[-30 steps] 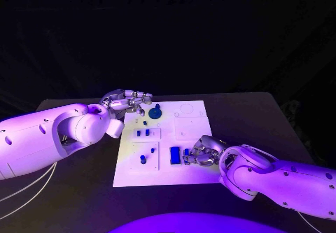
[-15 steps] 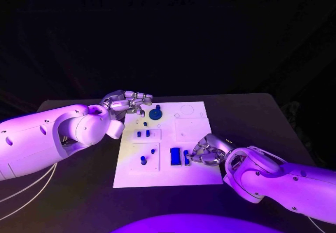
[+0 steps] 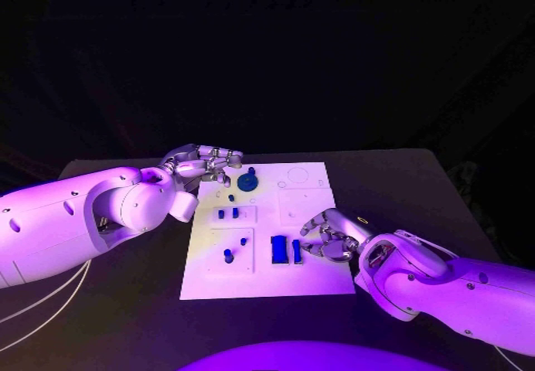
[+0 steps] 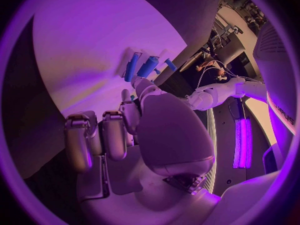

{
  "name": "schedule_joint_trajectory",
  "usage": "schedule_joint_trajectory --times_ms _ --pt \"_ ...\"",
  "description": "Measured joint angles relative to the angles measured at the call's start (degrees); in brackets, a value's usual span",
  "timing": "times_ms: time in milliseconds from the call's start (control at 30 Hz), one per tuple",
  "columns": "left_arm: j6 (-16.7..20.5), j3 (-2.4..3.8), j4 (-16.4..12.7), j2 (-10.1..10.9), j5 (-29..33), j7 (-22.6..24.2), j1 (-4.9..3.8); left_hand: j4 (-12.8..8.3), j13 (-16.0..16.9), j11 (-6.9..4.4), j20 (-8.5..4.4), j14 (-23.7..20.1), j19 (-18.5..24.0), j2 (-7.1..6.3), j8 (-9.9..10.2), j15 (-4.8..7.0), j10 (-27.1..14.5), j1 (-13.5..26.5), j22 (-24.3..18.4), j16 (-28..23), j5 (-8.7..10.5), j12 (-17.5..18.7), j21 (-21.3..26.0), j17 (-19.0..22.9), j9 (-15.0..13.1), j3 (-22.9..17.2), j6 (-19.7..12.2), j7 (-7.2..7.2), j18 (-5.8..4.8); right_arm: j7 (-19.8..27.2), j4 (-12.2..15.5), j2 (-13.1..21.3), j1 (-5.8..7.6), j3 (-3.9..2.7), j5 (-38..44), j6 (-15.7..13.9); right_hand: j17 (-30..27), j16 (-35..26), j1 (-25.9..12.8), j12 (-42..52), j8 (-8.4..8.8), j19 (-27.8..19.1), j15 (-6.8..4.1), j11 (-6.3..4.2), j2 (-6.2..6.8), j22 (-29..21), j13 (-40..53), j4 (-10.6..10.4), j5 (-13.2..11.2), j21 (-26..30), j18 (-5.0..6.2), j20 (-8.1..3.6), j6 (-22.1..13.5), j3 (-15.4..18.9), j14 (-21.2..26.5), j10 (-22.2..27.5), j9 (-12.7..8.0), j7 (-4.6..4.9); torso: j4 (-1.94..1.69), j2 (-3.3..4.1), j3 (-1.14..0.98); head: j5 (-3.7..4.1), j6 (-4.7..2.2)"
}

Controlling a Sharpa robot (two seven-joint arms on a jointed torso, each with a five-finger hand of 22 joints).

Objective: Assemble the parts on the task board

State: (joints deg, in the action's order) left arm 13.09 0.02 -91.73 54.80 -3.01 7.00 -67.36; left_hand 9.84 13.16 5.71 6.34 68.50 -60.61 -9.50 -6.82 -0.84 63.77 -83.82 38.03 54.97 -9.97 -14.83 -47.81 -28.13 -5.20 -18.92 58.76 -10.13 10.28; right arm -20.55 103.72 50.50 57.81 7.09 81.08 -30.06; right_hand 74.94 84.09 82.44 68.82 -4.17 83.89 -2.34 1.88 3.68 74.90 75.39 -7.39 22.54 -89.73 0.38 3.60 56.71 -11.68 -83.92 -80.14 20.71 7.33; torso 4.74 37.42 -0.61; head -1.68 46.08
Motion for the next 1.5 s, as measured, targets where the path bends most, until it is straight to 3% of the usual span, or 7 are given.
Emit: schedule_joint_trajectory --times_ms 200,267,333,633,933,1367,1500 --pt "0.00 -0.01 0.00 -0.01 0.00 -0.01 0.00 0.00 0.00 0.00 0.00 0.00 0.00 0.00 0.00 0.00 0.00 0.00 0.00 0.00 0.00 0.00 0.00 0.00 0.00 0.00 0.00 0.00 -0.01 1.75 -0.88 -0.66 0.00 0.00 0.49 0.61 0.00 0.00 1.11 0.00 0.55 0.12 0.20 0.18 0.45 0.04 1.24 2.75 4.46 0.00 0.00 0.29 0.76 -11.29 -0.20 0.19 -4.27 0.42 -0.04 0.02 0.02 -0.02 0.07" --pt "0.00 -0.01 0.00 0.00 0.00 -0.02 0.00 0.00 -0.01 0.00 0.00 0.00 0.00 0.00 0.00 0.00 0.00 0.00 0.00 0.00 0.00 0.00 0.00 0.00 0.00 0.00 0.00 0.00 0.00 2.04 -1.11 -0.81 0.00 0.00 0.58 0.93 0.00 0.00 0.02 -0.25 0.55 0.12 0.19 0.30 1.54 0.04 0.39 3.56 5.08 0.00 0.00 0.29 1.33 -14.80 -0.20 0.08 -5.46 0.35 -0.04 0.03 0.02 -0.08 0.15" --pt "0.00 -0.01 0.00 0.02 0.00 -0.02 0.00 0.00 -0.01 0.00 0.00 0.00 0.00 0.00 0.00 0.00 0.00 0.00 0.00 0.00 0.00 0.00 0.00 0.00 0.00 0.00 0.00 0.00 0.00 2.27 -1.34 -0.97 0.00 0.00 0.65 1.36 -0.01 0.00 -1.07 -0.26 0.55 0.12 0.19 0.38 2.50 0.04 -0.65 4.40 5.99 0.00 0.00 0.29 1.42 -17.14 -0.20 -0.02 -6.30 0.26 -0.03 0.02 0.02 -0.13 0.20" --pt "0.00 -0.01 -0.04 0.05 0.00 -0.05 -0.01 0.00 -0.01 0.00 0.00 0.00 0.00 0.00 0.00 0.00 0.00 0.00 -0.05 0.00 0.00 0.00 0.00 0.00 -0.01 0.00 0.00 0.00 -0.01 2.69 -1.67 -1.35 0.00 0.02 0.77 3.32 -0.01 0.00 -4.41 -0.01 0.55 0.12 0.19 0.27 3.05 0.04 -0.45 7.51 9.39 0.00 0.00 0.28 2.85 -24.24 -0.20 -0.13 -8.42 0.06 0.02 0.02 0.03 -0.24 0.46" --pt "0.01 -0.01 -0.05 0.09 0.00 -0.09 -0.01 0.00 -0.01 0.00 0.00 0.00 0.00 0.00 0.00 0.00 0.00 0.00 -0.04 0.00 0.00 0.00 0.00 0.00 -0.01 0.00 0.00 0.00 0.00 2.82 -2.02 -1.63 0.12 -0.10 0.81 4.55 -0.02 0.00 -6.07 0.21 0.55 0.12 0.19 0.27 2.59 0.03 -0.46 9.44 9.61 0.00 0.00 0.28 3.81 -27.15 -0.20 -0.13 -9.36 0.10 0.02 0.01 0.02 -0.27 0.63" --pt "0.00 -0.01 -0.05 0.18 0.00 -0.18 0.01 0.00 0.04 0.00 0.00 0.00 0.00 0.23 0.00 0.00 0.00 0.23 -0.03 0.00 0.00 0.00 0.00 0.00 -0.02 0.00 0.00 0.01 0.00 2.35 -2.05 -1.56 0.08 -0.05 1.78 4.72 -0.03 0.00 -7.27 0.21 0.54 0.12 0.19 0.27 2.75 0.02 -0.46 9.94 9.60 0.00 0.00 0.28 4.21 -27.95 -0.20 -0.12 -9.79 0.12 0.04 -0.01 0.02 -0.30 0.81" --pt "0.00 -0.01 -0.05 0.19 0.00 -0.22 0.00 0.00 0.04 0.00 0.00 0.00 0.00 0.23 0.00 0.00 0.00 0.23 -0.03 0.00 0.00 0.00 0.00 0.00 -0.02 0.00 0.00 0.01 0.00 2.07 -2.25 -1.66 0.05 -0.01 2.17 4.70 -0.03 0.00 -8.48 0.21 0.54 0.12 0.19 0.27 2.75 0.02 -0.47 10.00 7.88 0.00 0.00 0.28 4.22 -28.02 -0.20 -0.12 -10.31 0.12 0.03 -0.02 0.02 -0.22 0.82"
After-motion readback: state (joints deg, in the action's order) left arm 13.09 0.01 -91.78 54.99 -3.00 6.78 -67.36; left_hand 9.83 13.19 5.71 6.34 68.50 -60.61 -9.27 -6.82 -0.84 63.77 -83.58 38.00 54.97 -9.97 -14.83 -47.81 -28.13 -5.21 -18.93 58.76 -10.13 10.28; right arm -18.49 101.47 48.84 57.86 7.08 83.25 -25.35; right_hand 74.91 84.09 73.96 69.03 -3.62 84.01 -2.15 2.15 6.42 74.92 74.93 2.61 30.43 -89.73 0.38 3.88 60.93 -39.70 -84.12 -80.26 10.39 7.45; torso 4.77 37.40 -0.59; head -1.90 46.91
